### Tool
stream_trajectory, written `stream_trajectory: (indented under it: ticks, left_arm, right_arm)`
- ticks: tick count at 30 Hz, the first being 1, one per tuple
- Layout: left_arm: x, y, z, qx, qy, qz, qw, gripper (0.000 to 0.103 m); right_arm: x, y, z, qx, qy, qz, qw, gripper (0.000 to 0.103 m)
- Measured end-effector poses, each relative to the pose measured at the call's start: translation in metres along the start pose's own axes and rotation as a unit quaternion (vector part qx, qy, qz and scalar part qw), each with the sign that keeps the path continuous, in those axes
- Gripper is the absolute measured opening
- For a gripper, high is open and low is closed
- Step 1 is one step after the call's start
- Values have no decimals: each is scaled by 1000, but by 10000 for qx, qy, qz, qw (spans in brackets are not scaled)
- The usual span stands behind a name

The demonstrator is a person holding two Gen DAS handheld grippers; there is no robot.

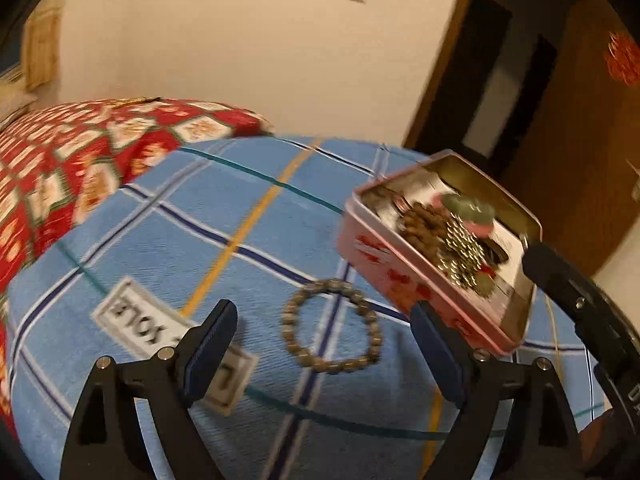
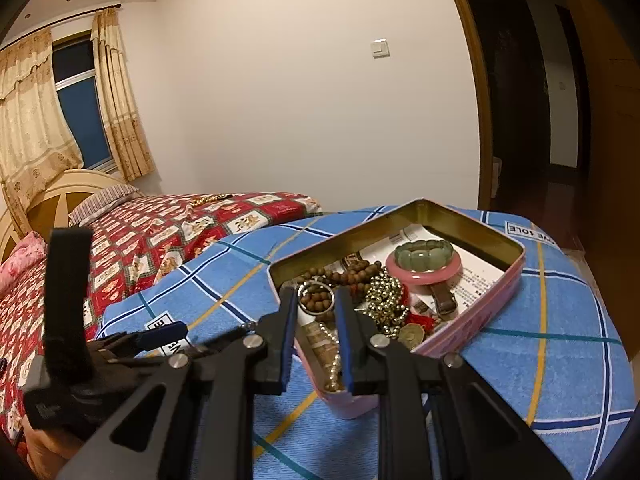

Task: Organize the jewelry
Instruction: 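Carry the bead bracelet over the tin with the left tool while the right carries the ring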

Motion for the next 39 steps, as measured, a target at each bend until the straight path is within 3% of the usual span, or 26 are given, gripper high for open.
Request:
stream_trajectory:
  ticks: [2,4,6,8,10,14,19,26,32,39]
  left_arm:
    - [15,4,-4,149,-178,359,9991,88]
    - [21,4,-12,423,-484,455,9969,87]
    - [22,4,-17,648,-772,445,9939,71]
    - [20,3,-21,736,-653,375,9944,31]
    - [18,2,-18,650,-543,352,9958,17]
    - [8,2,-1,47,-238,209,9995,16]
    - [-21,-2,11,-348,-56,-477,9982,16]
    - [-44,-9,-4,-41,-252,-1100,9936,16]
    - [-48,-25,-20,119,-104,-1313,9912,16]
    - [-32,-40,-52,319,187,-1312,9907,16]
  right_arm:
    - [0,0,-1,16,0,-4,10000,22]
    - [0,-1,-1,24,6,-4,10000,22]
    - [0,-1,-3,31,22,-18,10000,22]
    - [0,-2,-4,50,37,-23,10000,22]
    - [-1,-2,-5,70,42,-28,10000,22]
    - [-4,-3,-7,102,41,-75,9999,22]
    - [-6,-5,-10,172,37,-121,9998,22]
    - [-10,-9,-15,214,96,-226,9995,22]
    - [-14,-19,-32,355,199,-373,9985,22]
    - [-13,-39,-80,462,656,-540,9953,22]
Point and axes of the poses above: each gripper's, at about its wrist camera, not at the fingertips, and x roughly the way its jaws point, z to its left, y to its underside, the point moved 6 cm from there along x, roughly the way its jaws point, and after that the axes turned 1 degree about x, right-handed, at the moved point
